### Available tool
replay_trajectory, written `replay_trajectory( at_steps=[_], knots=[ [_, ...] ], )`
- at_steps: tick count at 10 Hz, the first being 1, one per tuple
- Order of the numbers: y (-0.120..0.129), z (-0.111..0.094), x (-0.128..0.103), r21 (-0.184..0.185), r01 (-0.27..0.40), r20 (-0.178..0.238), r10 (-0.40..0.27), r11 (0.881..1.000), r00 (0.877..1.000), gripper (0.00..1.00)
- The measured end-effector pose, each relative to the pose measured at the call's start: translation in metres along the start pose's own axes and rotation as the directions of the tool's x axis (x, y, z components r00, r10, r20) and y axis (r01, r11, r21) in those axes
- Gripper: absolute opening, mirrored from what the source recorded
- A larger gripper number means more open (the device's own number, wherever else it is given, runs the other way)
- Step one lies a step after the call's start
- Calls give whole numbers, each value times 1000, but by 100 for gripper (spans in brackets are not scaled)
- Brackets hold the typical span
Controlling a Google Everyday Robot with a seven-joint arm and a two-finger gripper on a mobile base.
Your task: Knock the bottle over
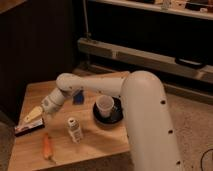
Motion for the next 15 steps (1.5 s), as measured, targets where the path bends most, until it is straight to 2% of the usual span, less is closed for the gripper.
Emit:
replay_trajectory(
  at_steps=[10, 11, 12, 13, 15],
  knots=[
    [0, -1, 0, 6, -1, 0, 1, 1000, 1000, 78],
    [1, -9, 1, 32, -4, 24, 3, 999, 1000, 70],
    [0, -25, 4, 66, -12, 58, 8, 998, 998, 60],
    [-3, -45, 8, 102, -21, 90, 12, 995, 996, 50],
    [-17, -98, 18, 181, -46, 166, 15, 982, 986, 30]
  ],
)
